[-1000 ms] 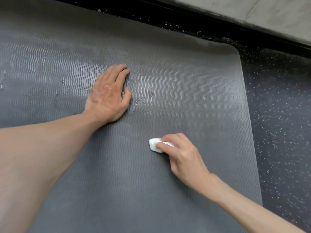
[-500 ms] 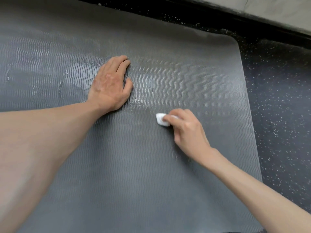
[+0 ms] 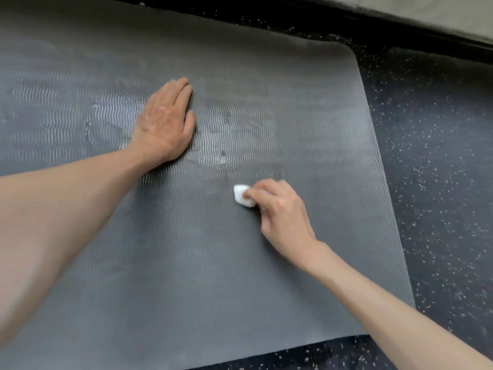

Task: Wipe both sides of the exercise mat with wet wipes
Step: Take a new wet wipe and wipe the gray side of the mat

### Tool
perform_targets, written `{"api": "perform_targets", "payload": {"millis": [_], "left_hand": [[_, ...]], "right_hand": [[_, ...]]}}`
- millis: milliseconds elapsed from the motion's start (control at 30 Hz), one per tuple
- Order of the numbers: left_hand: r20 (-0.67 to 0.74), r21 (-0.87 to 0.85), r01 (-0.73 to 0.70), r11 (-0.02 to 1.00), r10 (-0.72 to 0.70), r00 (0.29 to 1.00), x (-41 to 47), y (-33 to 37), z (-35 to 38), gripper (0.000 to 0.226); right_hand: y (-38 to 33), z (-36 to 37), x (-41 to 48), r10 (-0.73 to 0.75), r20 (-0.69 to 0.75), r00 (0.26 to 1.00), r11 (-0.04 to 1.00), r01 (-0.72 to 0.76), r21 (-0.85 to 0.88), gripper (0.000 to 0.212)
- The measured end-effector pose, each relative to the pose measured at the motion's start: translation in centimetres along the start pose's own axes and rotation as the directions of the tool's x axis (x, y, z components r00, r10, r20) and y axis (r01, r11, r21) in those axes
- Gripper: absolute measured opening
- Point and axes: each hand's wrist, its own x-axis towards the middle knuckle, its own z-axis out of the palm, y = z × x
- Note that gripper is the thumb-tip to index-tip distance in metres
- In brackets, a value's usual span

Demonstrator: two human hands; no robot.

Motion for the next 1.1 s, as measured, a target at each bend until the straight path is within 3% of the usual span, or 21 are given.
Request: {"api": "perform_targets", "payload": {"millis": [200, 367, 500, 600, 767, 967, 1100], "left_hand": [[0.064, -0.008, -0.154, 0.988, 0.155, 0.986, -2.7, 0.6, -1.5, 0.052], [0.13, -0.115, -0.267, 0.957, 0.281, 0.951, -9.5, 4.5, -0.7, 0.058], [0.192, -0.12, -0.34, 0.933, 0.358, 0.914, -12.9, 4.7, 0.4, 0.057], [0.205, -0.094, -0.336, 0.937, 0.348, 0.915, -13.4, 4.7, 0.7, 0.057], [0.219, -0.059, -0.322, 0.945, 0.327, 0.919, -13.3, 5.1, 0.5, 0.058], [0.197, -0.034, -0.287, 0.957, 0.288, 0.937, -14.1, 5.8, 0.3, 0.056], [0.14, -0.029, -0.311, 0.95, 0.312, 0.94, -14.7, 7.2, -0.7, 0.054]], "right_hand": [[-2.1, -1.0, -8.0, -0.113, 0.152, 0.982, 0.992, 0.103, 0.072, 0.032], [-1.1, -0.5, -5.3, -0.036, 0.048, 0.998, 0.999, 0.036, 0.004, 0.033], [-2.8, -0.6, -10.9, -0.106, 0.114, 0.988, 0.994, 0.103, 0.034, 0.031], [-2.8, -1.2, -12.1, -0.144, 0.16, 0.977, 0.989, 0.137, 0.052, 0.041], [-1.7, -0.8, -7.8, -0.003, 0.055, 0.998, 0.999, 0.005, -0.032, 0.036], [-3.7, -0.7, -14.1, -0.074, 0.089, 0.993, 0.997, 0.072, 0.02, 0.03], [-2.3, -1.3, -12.1, -0.096, 0.1, 0.99, 0.995, 0.097, -0.009, 0.031]]}}
